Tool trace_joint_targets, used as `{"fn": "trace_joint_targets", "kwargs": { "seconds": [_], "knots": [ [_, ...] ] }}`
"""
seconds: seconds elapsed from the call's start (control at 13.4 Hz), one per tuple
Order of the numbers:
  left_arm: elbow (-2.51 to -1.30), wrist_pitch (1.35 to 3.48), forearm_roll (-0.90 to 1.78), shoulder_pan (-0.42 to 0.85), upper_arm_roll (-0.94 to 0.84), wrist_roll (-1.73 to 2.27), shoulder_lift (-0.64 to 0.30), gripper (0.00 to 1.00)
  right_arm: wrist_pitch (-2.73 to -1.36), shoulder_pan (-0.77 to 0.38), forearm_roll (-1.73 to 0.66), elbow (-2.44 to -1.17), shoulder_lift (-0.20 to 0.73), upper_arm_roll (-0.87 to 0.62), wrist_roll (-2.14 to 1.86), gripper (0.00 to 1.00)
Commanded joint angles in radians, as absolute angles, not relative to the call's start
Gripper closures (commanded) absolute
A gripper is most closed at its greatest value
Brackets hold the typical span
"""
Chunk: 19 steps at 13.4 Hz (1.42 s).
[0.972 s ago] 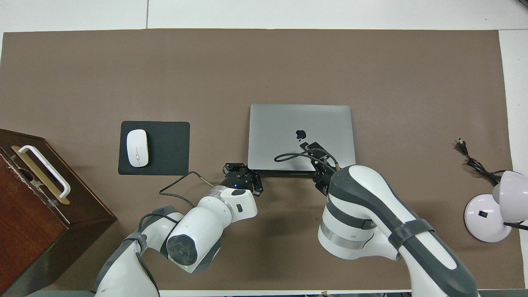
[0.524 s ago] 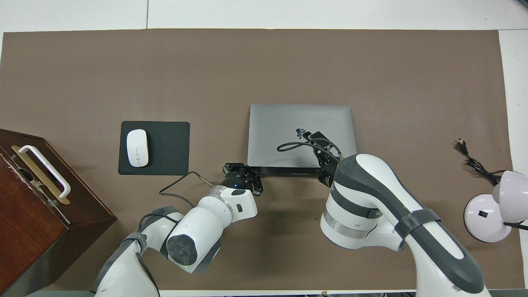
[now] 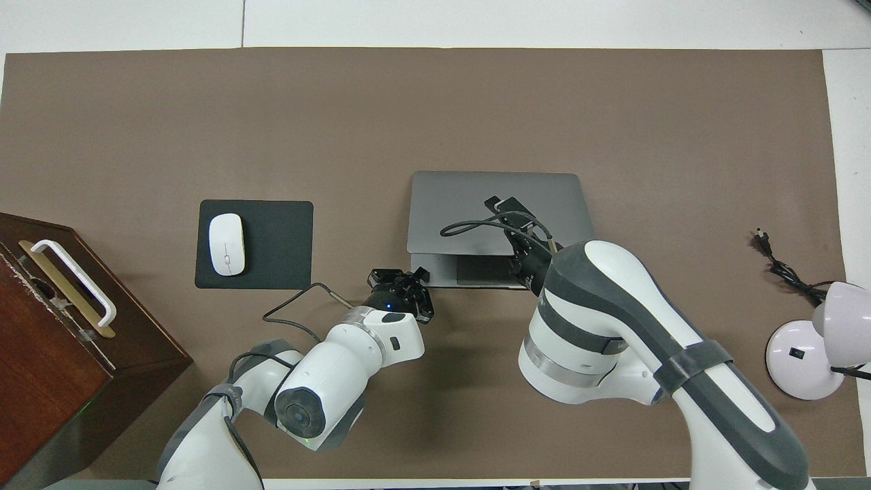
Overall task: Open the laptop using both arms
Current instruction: 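Swing the lid open farther from the robot with the right gripper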
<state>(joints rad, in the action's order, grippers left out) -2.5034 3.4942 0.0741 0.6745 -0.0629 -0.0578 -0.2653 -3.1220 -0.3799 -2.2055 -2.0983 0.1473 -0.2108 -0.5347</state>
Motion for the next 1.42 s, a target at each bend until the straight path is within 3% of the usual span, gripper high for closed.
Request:
{"fn": "trace_joint_targets", "kwargs": {
  "seconds": [0.0,1.05,1.35],
  "knots": [
    [-2.49,3.505,0.08,0.675,-0.048,-0.084,-0.313,1.0,-3.123,-0.359,-2.201,-1.97,0.221,-0.207,-0.606,0.0],
    [-2.488,3.505,0.081,0.676,-0.048,-0.092,-0.316,1.0,-3.122,-0.304,-1.983,-1.707,0.333,-0.207,-0.595,0.0],
    [-2.49,3.505,0.081,0.676,-0.048,-0.094,-0.316,1.0,-3.12,-0.293,-1.956,-1.698,0.336,-0.21,-0.594,0.0]
  ]
}}
